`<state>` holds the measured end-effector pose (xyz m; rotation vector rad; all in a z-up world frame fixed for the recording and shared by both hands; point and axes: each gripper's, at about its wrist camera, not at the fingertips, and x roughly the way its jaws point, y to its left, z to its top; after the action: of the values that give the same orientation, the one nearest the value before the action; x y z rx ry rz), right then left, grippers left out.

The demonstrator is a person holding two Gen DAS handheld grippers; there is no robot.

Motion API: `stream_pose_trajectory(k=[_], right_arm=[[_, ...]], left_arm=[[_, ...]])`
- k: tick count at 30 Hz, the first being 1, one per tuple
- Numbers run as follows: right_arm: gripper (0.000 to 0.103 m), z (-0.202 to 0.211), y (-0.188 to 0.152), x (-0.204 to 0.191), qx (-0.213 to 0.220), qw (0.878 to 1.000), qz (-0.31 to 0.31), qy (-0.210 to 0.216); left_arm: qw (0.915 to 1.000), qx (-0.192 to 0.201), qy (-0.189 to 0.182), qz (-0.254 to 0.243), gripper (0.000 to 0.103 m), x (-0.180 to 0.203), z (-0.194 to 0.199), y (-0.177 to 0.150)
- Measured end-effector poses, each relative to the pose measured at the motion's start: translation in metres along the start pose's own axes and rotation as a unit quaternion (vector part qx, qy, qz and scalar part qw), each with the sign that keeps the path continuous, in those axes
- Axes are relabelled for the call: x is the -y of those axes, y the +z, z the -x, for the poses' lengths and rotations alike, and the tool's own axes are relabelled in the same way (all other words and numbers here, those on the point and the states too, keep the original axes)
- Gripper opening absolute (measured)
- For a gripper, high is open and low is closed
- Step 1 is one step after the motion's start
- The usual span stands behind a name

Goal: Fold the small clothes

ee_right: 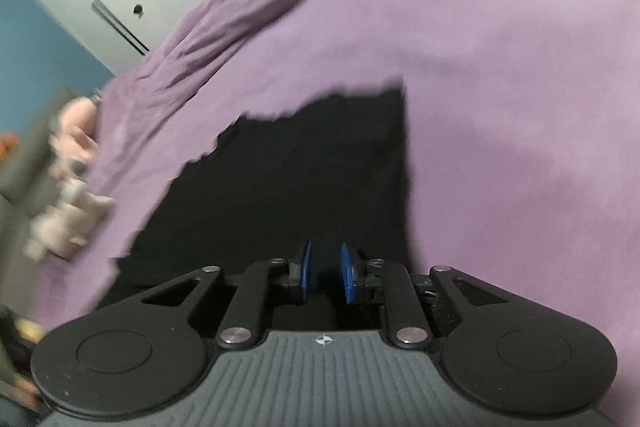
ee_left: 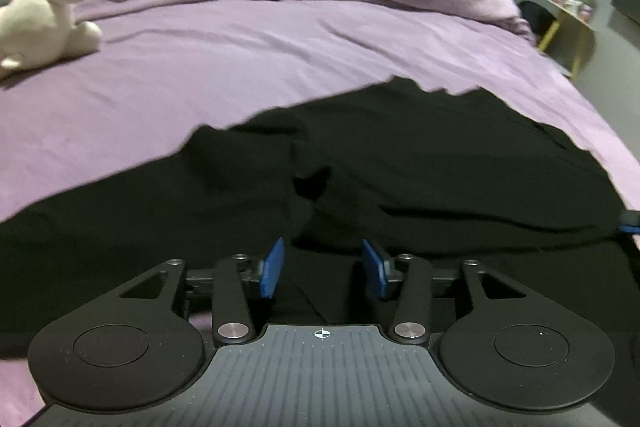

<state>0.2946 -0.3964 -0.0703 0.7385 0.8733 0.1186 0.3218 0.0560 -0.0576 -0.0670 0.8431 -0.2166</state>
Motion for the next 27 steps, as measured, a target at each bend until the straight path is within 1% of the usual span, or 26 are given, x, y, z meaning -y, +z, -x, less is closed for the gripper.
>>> stream_pose_trajectory(k=[2,4,6,8,11,12,13,14,16,17,19,22,25,27], right_arm=[[0.017,-0.001,-0.006,0.005,0.008,1.0,-0.021,0.002],[0.018,-0.002,-0.008,0.012,0.012,0.997,-0.074,0.016],[0.018,-0.004,-0.006,0.018,0.017,0.993,-0.112,0.021],[0.018,-0.009,-0.005,0.022,0.022,0.99,-0.136,0.019],[0.017,-0.015,-0.004,0.022,0.03,0.988,-0.149,0.011],[0.011,-0.018,-0.004,0.021,0.033,0.989,-0.146,0.005],[0.007,-0.02,-0.004,0.019,0.035,0.99,-0.139,-0.007],[0.0,-0.021,-0.004,0.017,0.035,0.991,-0.127,-0.022],[0.0,-0.022,-0.006,0.012,0.038,0.994,-0.102,-0.03],[0.0,-0.021,-0.006,0.009,0.041,0.995,-0.085,-0.038],[0.0,-0.015,-0.008,0.002,0.055,0.995,-0.047,-0.062],[0.0,-0.004,-0.007,-0.008,0.089,0.99,0.01,-0.11],[0.0,0.0,-0.003,-0.008,0.097,0.987,0.025,-0.13],[0.0,0.002,-0.002,-0.009,0.098,0.984,0.035,-0.144]], left_arm=[[0.9999,-0.009,-0.008,0.001,0.055,0.004,-0.004,-0.001],[0.9998,-0.019,-0.002,0.009,0.056,0.006,-0.006,-0.002],[0.9996,-0.019,0.007,0.02,0.057,0.01,-0.009,-0.002],[0.9988,-0.019,0.004,0.045,0.057,0.009,-0.011,0.002],[0.9951,-0.018,-0.024,0.094,0.057,0.004,-0.011,0.008],[0.9938,-0.014,-0.029,0.107,0.059,0.002,-0.01,0.01],[0.9924,-0.015,-0.027,0.119,0.06,0.0,-0.011,0.011],[0.9912,-0.021,-0.024,0.129,0.06,-0.001,-0.014,0.013],[0.9885,-0.034,-0.013,0.147,0.059,-0.005,-0.021,0.016],[0.9876,-0.037,-0.007,0.152,0.057,-0.006,-0.024,0.016],[0.9877,-0.039,0.002,0.151,0.053,-0.005,-0.027,0.017],[0.9901,-0.037,0.017,0.134,0.049,0.001,-0.026,0.015],[0.9931,-0.038,0.031,0.106,0.049,0.008,-0.022,0.012],[0.994,-0.036,0.036,0.096,0.049,0.01,-0.021,0.011]])
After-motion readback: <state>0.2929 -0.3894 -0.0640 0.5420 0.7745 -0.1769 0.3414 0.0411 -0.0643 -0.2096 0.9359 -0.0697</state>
